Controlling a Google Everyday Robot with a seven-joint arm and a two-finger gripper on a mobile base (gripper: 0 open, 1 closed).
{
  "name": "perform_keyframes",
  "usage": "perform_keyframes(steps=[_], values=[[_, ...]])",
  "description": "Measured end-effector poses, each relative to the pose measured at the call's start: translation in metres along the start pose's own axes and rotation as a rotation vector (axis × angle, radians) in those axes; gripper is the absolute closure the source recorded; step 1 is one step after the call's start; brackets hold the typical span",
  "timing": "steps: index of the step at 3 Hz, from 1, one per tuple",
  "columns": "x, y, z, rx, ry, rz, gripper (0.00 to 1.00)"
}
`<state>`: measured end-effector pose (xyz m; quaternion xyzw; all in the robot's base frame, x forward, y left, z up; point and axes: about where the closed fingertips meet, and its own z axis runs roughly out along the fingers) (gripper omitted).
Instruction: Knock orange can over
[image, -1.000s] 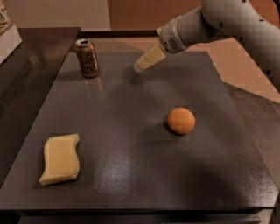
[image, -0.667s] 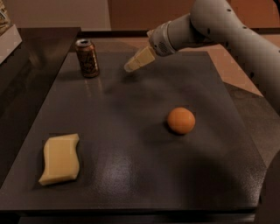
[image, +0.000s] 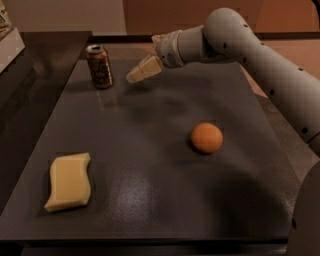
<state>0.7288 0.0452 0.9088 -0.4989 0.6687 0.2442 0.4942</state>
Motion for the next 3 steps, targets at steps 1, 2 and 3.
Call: perform_keyframes(steps=[1, 2, 3], values=[[0.002, 0.002, 0.003, -0.002, -0.006, 0.012, 0.00], [0.002, 0.008, 0.016, -0.005, -0.064, 0.047, 0.00], [-0.005, 0.012, 0.040, 0.005, -0.126, 0.061, 0.00]])
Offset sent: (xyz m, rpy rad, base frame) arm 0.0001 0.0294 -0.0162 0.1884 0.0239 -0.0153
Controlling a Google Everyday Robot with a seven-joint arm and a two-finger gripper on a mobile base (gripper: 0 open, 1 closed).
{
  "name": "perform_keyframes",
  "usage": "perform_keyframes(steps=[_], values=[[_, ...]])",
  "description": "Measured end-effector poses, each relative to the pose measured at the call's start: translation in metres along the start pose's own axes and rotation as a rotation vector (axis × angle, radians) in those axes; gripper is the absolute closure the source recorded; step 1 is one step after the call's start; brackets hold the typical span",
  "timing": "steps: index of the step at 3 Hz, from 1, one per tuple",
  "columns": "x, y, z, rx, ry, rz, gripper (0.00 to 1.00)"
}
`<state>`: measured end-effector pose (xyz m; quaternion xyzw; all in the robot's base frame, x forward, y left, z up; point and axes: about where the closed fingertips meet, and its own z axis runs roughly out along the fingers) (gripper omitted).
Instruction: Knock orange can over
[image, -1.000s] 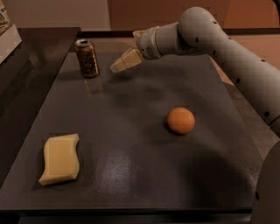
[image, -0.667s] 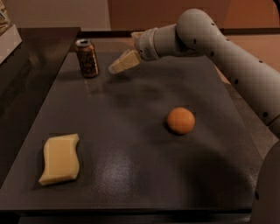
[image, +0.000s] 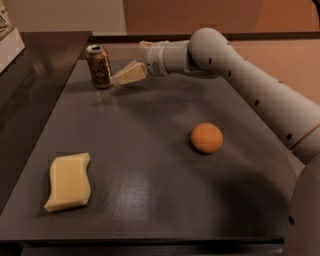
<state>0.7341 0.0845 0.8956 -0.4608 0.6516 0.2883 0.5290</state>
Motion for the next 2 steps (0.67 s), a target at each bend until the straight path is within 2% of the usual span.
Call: perform_keyframes(steps=[1, 2], values=[[-0.004, -0.001, 0.023, 0.013, -0.039, -0.007, 0.00], [-0.011, -0.002, 0.039, 0.018, -0.047, -0.024, 0.00]])
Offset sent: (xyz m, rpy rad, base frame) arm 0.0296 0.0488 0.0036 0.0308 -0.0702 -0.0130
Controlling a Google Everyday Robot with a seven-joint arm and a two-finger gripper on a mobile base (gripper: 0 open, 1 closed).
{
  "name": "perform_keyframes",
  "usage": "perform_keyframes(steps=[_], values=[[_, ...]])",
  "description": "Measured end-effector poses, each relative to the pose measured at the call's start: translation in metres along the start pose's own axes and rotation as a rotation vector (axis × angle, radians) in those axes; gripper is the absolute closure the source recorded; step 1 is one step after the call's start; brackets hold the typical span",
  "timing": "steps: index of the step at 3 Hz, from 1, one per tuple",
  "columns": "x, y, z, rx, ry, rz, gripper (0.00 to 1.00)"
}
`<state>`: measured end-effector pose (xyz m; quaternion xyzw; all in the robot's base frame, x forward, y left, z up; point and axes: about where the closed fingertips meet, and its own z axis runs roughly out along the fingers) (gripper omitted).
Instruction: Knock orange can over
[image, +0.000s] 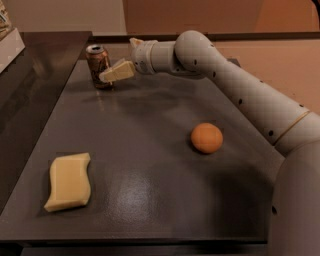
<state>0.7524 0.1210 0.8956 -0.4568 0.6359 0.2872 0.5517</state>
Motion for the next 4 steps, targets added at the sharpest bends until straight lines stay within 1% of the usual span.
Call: perform_keyframes(steps=[1, 2, 3, 4], values=[[-0.004, 0.005, 0.019, -0.021, -0.007, -0.010, 0.00], [-0.008, 0.014, 0.035, -0.058, -0.010, -0.017, 0.05], [-0.011, 0.022, 0.047, -0.085, -0.012, -0.018, 0.23], [-0.015, 0.026, 0.049, -0.095, -0.016, -0.018, 0.46]])
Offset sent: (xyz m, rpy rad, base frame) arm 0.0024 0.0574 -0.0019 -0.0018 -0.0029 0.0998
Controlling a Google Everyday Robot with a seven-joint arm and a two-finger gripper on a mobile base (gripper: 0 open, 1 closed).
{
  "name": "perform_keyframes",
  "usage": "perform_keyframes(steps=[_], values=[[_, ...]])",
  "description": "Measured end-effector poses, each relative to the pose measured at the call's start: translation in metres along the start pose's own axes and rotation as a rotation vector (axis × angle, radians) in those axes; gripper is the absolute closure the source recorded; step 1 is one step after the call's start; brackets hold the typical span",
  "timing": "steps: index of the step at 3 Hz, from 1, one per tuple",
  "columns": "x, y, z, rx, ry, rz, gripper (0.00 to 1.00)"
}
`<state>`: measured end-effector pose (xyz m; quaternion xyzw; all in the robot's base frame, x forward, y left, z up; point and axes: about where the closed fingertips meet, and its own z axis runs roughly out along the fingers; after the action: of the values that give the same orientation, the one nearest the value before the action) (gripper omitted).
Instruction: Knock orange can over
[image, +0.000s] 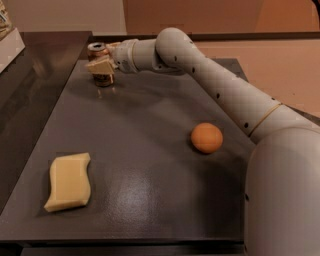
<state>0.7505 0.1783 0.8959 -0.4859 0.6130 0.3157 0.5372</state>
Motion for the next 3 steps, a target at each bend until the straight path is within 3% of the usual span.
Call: perform_keyframes(steps=[1, 2, 3], values=[[-0.010, 0.003, -0.004, -0.005, 0.011, -0.007, 0.69], [-0.023, 0.007, -0.015, -0.005, 0.064, -0.020, 0.93], [-0.036, 0.015, -0.035, -0.010, 0.150, -0.044, 1.00]])
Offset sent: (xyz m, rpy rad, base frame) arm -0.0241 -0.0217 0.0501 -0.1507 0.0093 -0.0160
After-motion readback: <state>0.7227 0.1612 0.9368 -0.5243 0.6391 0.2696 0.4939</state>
